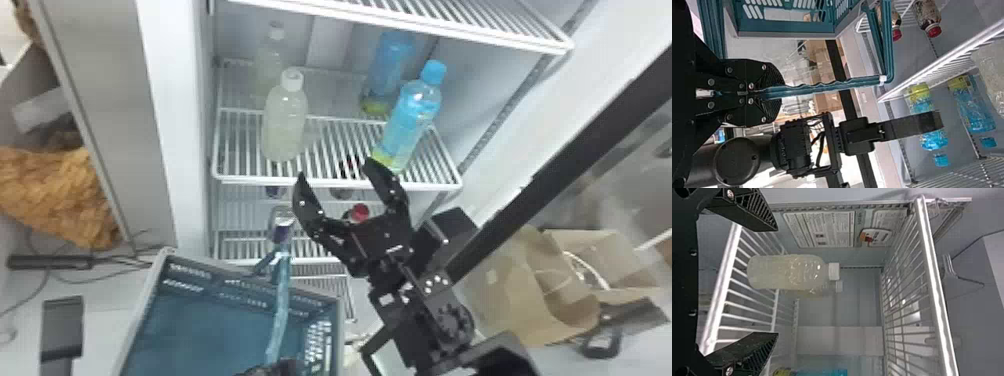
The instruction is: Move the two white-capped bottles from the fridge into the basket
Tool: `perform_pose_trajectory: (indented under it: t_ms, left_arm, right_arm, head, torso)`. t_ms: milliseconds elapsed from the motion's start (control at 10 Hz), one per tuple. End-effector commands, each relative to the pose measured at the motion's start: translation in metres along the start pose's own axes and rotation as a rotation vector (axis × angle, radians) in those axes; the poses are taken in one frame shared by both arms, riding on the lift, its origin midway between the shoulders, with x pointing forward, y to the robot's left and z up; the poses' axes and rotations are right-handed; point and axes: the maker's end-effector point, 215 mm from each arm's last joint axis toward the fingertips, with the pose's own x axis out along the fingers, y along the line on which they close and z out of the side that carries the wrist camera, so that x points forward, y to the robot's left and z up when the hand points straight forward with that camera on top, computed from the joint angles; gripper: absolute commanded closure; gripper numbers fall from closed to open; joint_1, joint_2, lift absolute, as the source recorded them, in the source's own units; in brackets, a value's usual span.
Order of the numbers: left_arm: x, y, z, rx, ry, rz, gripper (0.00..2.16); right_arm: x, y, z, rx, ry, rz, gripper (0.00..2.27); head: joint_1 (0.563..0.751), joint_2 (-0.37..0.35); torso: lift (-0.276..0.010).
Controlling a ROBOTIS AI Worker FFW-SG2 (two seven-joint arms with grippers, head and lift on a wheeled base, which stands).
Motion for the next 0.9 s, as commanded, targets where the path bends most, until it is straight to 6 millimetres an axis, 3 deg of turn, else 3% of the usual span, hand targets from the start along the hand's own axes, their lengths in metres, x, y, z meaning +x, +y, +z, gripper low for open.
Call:
perform_pose_trajectory:
  t_ms: [0,300,800]
  left_arm:
    - [0.001,-0.001,-0.001,0.000,0.001,-0.002,1.19]
    - [0.001,-0.001,0.000,0.005,0.005,-0.002,1.19]
    - [0.003,-0.003,0.000,0.008,0.010,-0.008,1.19]
  right_arm:
    - [0.015,0.004,-0.007,-0.007,0.032,0.031,0.09]
    - [0.048,0.008,-0.014,-0.043,0.058,0.073,0.07]
    - [0.089,-0.007,-0.031,-0.061,0.063,0.119,0.07]
  head:
    - [0.695,-0.271]
    - [0.695,-0.229]
    - [0.695,-0.203]
  torso:
    - [0.000]
    - [0.000]
    - [0.000]
